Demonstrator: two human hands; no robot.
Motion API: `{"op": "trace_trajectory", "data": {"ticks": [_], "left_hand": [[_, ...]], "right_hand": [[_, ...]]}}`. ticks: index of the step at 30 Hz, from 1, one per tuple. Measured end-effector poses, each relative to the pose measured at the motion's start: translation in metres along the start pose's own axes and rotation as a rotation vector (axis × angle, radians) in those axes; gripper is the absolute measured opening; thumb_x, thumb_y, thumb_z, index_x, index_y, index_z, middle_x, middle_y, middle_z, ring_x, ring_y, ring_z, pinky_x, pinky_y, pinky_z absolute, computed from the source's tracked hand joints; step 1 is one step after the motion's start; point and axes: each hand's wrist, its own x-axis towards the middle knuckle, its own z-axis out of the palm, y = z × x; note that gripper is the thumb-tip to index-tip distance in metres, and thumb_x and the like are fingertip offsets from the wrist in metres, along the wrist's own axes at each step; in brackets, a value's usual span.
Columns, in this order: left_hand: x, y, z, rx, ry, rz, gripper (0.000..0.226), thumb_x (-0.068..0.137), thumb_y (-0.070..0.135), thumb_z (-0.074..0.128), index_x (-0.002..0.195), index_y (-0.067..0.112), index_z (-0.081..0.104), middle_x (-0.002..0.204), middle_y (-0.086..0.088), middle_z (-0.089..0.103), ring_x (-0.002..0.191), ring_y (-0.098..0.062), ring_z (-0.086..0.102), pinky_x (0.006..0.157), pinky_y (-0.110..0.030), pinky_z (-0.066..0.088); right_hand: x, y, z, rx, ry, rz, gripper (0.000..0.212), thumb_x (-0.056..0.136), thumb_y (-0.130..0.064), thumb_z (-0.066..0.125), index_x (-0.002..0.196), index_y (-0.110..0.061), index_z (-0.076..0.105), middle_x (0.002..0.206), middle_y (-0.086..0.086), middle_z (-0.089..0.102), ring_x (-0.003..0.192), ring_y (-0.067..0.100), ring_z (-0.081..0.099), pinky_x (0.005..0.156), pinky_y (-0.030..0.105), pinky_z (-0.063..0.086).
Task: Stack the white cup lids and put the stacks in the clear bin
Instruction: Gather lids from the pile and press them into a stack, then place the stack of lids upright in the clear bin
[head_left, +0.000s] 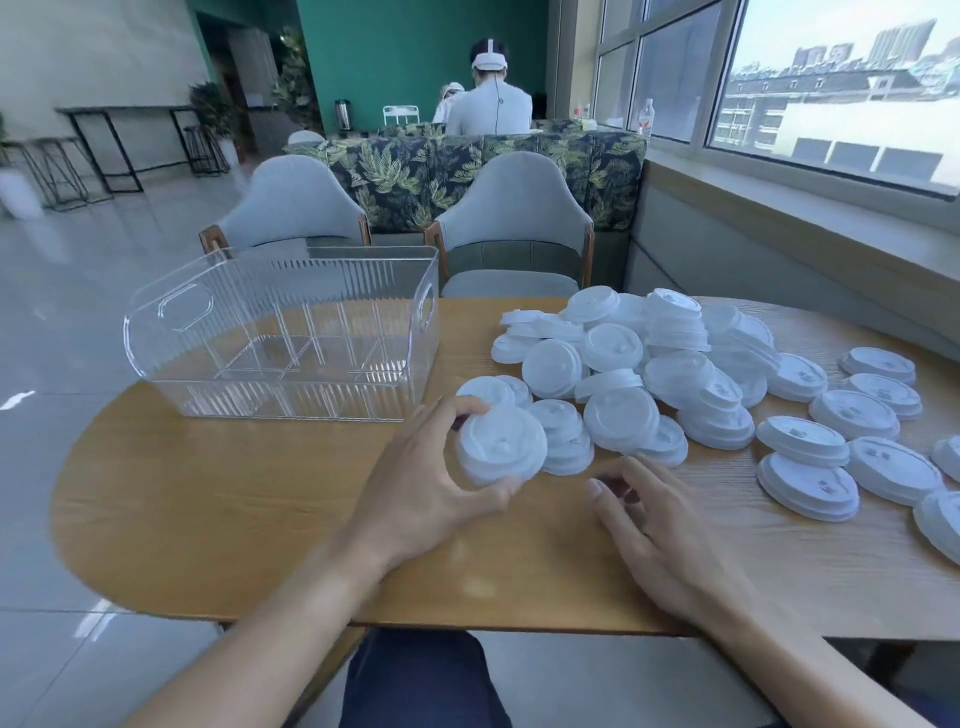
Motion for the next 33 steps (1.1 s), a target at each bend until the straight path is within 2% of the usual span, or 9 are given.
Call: {"op": "trace_trajectory", "data": {"ticks": [3, 8, 11, 13, 15, 18, 22, 27, 33], "left_hand": [[0.014, -0.012, -0.031, -0.027, 0.079, 0.025, 0.064, 0.06, 0.058, 0.078, 0.117, 0.04, 0.057, 0.117, 0.023, 0.062, 0.104, -0.006, 0.057, 0.089, -0.022, 0.046], [0.043, -0.034, -0.075, -0.001, 0.178, 0.019, 0.066, 0.06, 0.06, 0.076, 0.117, 0.032, 0.058, 0.113, 0.019, 0.064, 0.098, -0.008, 0.059, 0.082, -0.019, 0.047], [0.062, -0.052, -0.095, 0.01, 0.186, -0.011, 0.067, 0.06, 0.059, 0.075, 0.117, 0.029, 0.057, 0.114, 0.019, 0.063, 0.098, -0.002, 0.058, 0.078, -0.011, 0.045], [0.075, -0.065, -0.106, 0.03, 0.181, -0.043, 0.065, 0.064, 0.05, 0.082, 0.118, 0.027, 0.056, 0.114, 0.019, 0.062, 0.099, 0.001, 0.058, 0.079, -0.012, 0.046], [0.088, -0.082, -0.113, 0.08, 0.168, -0.087, 0.062, 0.07, 0.036, 0.09, 0.12, 0.026, 0.055, 0.117, 0.014, 0.061, 0.102, -0.004, 0.059, 0.081, -0.02, 0.049], [0.107, -0.106, -0.119, 0.148, 0.133, -0.126, 0.068, 0.065, 0.043, 0.088, 0.121, 0.026, 0.054, 0.119, 0.01, 0.059, 0.105, -0.014, 0.06, 0.083, -0.029, 0.05], [0.132, -0.13, -0.116, 0.182, 0.06, -0.204, 0.08, 0.055, 0.06, 0.078, 0.123, 0.028, 0.053, 0.123, 0.009, 0.059, 0.11, -0.015, 0.059, 0.091, -0.035, 0.052], [0.166, -0.15, -0.104, 0.233, -0.11, -0.255, 0.071, 0.075, 0.034, 0.089, 0.133, 0.021, 0.051, 0.125, 0.006, 0.057, 0.112, -0.015, 0.057, 0.092, -0.029, 0.045], [0.203, -0.166, -0.086, 0.245, -0.248, -0.279, 0.067, 0.069, 0.03, 0.088, 0.128, 0.025, 0.057, 0.118, 0.009, 0.062, 0.108, -0.015, 0.063, 0.097, -0.037, 0.053]], "right_hand": [[0.007, -0.003, 0.01, -0.009, -0.021, -0.022, 0.022, 0.096, -0.051, 0.049, 0.096, -0.034, 0.063, 0.094, -0.021, 0.057, 0.096, 0.005, 0.057, 0.079, 0.018, 0.044], [0.016, -0.008, 0.018, -0.018, -0.045, -0.06, 0.012, 0.098, -0.045, 0.053, 0.093, -0.036, 0.06, 0.097, -0.021, 0.057, 0.094, 0.008, 0.058, 0.076, 0.024, 0.047], [0.02, -0.009, 0.022, -0.047, -0.054, -0.095, 0.017, 0.097, -0.049, 0.05, 0.093, -0.036, 0.06, 0.095, -0.021, 0.057, 0.095, 0.008, 0.058, 0.075, 0.021, 0.046], [0.023, -0.01, 0.025, -0.057, -0.064, -0.108, 0.019, 0.096, -0.052, 0.048, 0.092, -0.037, 0.06, 0.094, -0.021, 0.057, 0.095, 0.007, 0.057, 0.075, 0.019, 0.044], [0.027, -0.011, 0.029, -0.067, -0.073, -0.115, 0.019, 0.095, -0.053, 0.048, 0.09, -0.038, 0.059, 0.094, -0.021, 0.057, 0.094, 0.006, 0.057, 0.075, 0.017, 0.043], [0.034, -0.01, 0.034, -0.097, -0.074, -0.139, 0.022, 0.098, -0.054, 0.047, 0.088, -0.038, 0.059, 0.092, -0.022, 0.057, 0.094, 0.004, 0.056, 0.076, 0.015, 0.041], [0.044, -0.009, 0.044, -0.121, -0.042, -0.194, 0.023, 0.095, -0.054, 0.049, 0.087, -0.036, 0.061, 0.089, -0.025, 0.056, 0.089, 0.0, 0.055, 0.079, 0.011, 0.04], [0.048, -0.003, 0.051, -0.152, 0.027, -0.284, 0.031, 0.098, -0.056, 0.045, 0.084, -0.035, 0.063, 0.085, -0.027, 0.054, 0.083, -0.005, 0.05, 0.078, 0.011, 0.04], [0.05, 0.0, 0.056, -0.164, 0.096, -0.34, 0.035, 0.099, -0.055, 0.045, 0.082, -0.033, 0.066, 0.085, -0.025, 0.056, 0.082, -0.005, 0.051, 0.078, 0.011, 0.041]]}}
